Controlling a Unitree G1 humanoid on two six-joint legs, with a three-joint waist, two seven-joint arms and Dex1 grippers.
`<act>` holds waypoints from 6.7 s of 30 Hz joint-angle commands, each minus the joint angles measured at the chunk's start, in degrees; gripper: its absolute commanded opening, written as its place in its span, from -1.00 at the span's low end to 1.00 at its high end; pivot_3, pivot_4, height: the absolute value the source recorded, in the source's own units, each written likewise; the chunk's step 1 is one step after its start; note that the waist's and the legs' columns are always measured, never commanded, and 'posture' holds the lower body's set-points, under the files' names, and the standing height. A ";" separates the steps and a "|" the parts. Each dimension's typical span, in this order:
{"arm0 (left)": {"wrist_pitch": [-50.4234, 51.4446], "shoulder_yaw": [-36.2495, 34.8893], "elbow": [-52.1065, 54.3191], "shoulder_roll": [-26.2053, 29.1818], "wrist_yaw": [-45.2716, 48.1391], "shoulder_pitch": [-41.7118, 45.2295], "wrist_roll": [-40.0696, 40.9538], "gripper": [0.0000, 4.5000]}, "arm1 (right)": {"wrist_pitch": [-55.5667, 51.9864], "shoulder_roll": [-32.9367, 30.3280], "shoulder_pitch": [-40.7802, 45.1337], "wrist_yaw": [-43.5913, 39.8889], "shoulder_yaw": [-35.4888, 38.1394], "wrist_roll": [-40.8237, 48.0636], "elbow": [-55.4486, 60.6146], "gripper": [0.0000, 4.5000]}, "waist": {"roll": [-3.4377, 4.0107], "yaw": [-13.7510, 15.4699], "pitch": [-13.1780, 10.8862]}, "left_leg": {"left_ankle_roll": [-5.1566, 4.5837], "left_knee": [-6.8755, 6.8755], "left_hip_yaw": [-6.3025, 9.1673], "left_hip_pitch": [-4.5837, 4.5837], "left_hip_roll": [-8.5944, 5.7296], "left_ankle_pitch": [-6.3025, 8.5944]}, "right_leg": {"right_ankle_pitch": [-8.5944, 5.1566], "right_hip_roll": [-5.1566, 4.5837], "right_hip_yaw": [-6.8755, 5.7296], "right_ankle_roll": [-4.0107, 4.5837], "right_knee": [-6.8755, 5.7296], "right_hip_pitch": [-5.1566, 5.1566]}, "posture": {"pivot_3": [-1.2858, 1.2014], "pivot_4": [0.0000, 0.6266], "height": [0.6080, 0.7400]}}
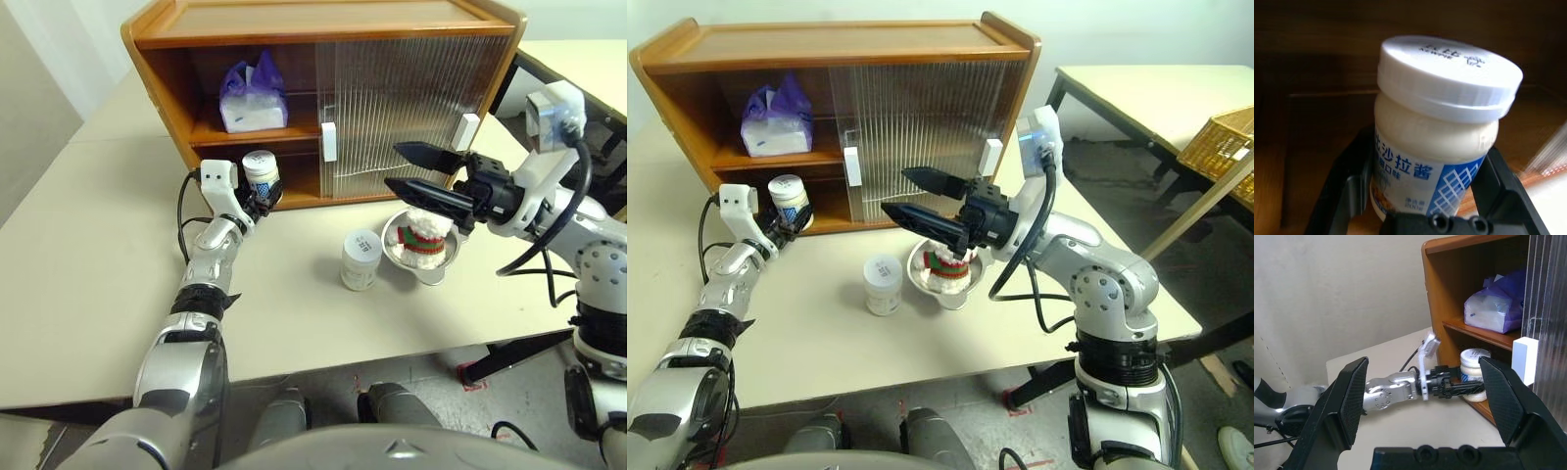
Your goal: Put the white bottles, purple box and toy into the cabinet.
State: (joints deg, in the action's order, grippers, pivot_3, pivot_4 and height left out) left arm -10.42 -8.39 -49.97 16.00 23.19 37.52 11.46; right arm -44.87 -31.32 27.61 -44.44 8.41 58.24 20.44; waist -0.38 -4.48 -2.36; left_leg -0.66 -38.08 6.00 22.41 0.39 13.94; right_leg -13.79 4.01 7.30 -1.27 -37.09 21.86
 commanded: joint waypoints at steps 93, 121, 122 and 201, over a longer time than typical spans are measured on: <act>-8.91 -4.22 -21.22 -7.20 -16.38 12.85 -5.62 -0.99 | -0.77 -2.83 -1.54 3.94 2.04 3.50 4.14 1.00 | 0.11 -4.42 -0.11 | -0.76 -0.74 -0.46 0.58 -0.87 0.22 | 0.32 -0.08 0.00 -0.69 1.07 -0.24 | -0.16 -0.88 1.00; 7.31 6.53 36.82 12.04 40.64 -27.98 12.52 0.99 | -0.35 -0.85 2.55 -0.51 -0.82 1.19 -0.71 1.00 | 0.24 -0.55 -0.02 | -0.58 -0.57 -0.05 0.70 -0.02 0.25 | 0.67 -0.48 -0.04 1.06 0.83 0.64 | -0.07 -0.86 1.00; 6.95 7.41 36.66 12.70 42.37 -28.00 11.99 0.99 | -0.41 -0.93 2.31 -0.51 -0.82 1.16 -0.52 1.00 | 0.25 -0.52 -0.01 | -0.53 -0.53 -0.04 0.73 -0.02 0.27 | 0.72 -0.50 -0.04 1.13 0.82 0.66 | -0.07 -0.86 1.00; 2.18 -0.76 17.77 3.80 16.30 -11.44 4.53 0.37 | -0.11 -0.45 1.44 0.19 -0.77 0.82 0.23 1.00 | 0.62 -1.31 0.20 | -1.16 -0.58 -0.15 1.53 -0.11 -0.19 | 1.02 -0.81 -0.03 0.42 0.89 1.09 | -0.08 -0.88 1.00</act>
State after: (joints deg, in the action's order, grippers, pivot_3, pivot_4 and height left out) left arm -7.55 -7.60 -30.60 19.67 42.51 24.30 16.85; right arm -45.46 -31.73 28.56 -43.68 8.21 59.55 20.64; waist 0.25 -5.79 -2.16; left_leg -1.82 -38.65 5.84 23.94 0.28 13.75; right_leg -12.76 3.20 7.27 -0.84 -36.20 22.94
